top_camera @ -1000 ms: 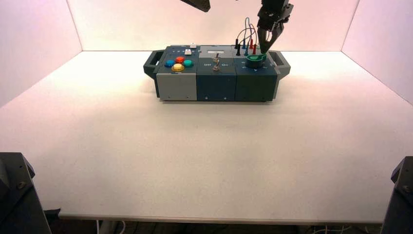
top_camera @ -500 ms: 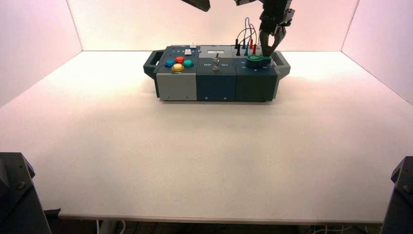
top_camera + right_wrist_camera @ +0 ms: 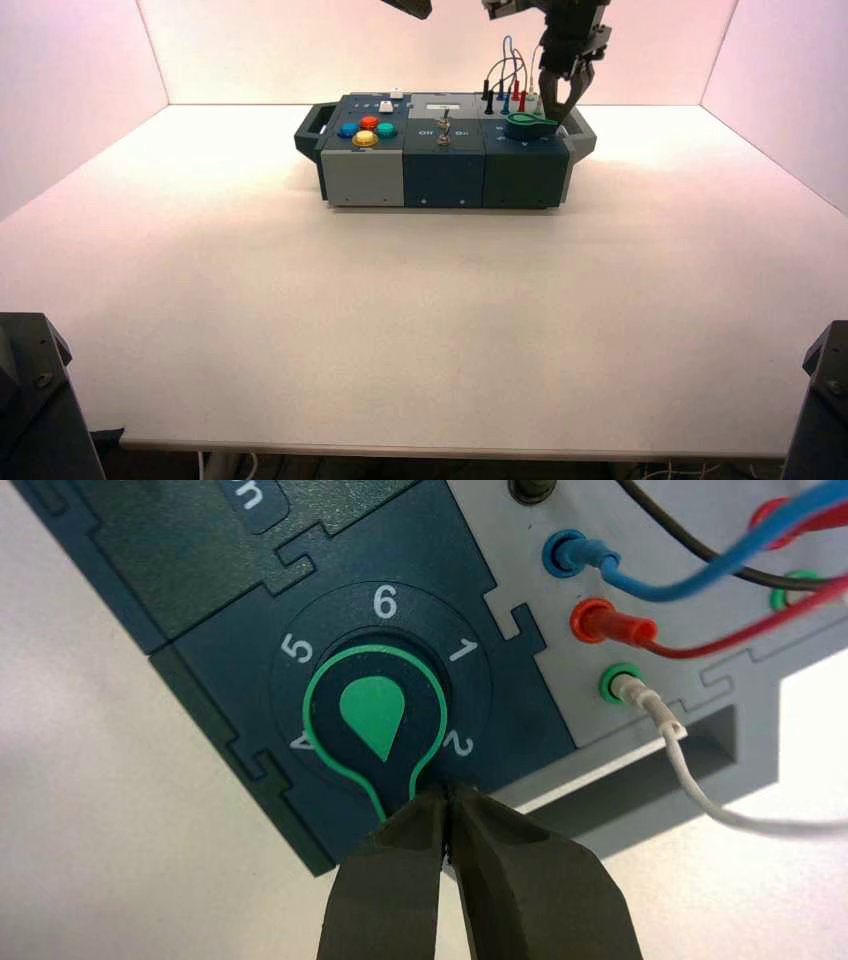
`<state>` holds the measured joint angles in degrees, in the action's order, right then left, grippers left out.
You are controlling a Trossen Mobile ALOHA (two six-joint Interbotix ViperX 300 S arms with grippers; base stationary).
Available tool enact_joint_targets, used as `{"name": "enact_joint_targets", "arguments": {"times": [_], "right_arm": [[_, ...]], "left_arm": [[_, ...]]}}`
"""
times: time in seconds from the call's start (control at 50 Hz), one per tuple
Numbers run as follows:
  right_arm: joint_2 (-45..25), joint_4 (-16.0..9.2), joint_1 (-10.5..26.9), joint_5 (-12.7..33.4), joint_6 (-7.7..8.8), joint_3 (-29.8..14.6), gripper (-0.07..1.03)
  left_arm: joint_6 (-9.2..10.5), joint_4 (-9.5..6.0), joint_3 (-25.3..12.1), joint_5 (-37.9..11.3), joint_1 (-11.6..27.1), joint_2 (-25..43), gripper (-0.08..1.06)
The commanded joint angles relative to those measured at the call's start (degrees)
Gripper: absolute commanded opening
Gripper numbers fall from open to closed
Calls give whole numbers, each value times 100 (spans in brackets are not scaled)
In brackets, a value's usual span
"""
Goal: Turn the knob to position 3.
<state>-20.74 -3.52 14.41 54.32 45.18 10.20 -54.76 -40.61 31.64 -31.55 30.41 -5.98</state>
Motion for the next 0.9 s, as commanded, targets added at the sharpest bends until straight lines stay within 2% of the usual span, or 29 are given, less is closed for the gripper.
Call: {"name": "enact_joint_targets", "arguments": {"times": [0.02, 0.9], "right_arm": [[334, -18, -9, -9, 18, -35, -2], [352, -62, -9, -9, 9, 88, -2]], "left_arm": [[-35, -18, -62, 26, -18, -185, -3], [-70, -26, -62, 18, -26, -185, -3]]}}
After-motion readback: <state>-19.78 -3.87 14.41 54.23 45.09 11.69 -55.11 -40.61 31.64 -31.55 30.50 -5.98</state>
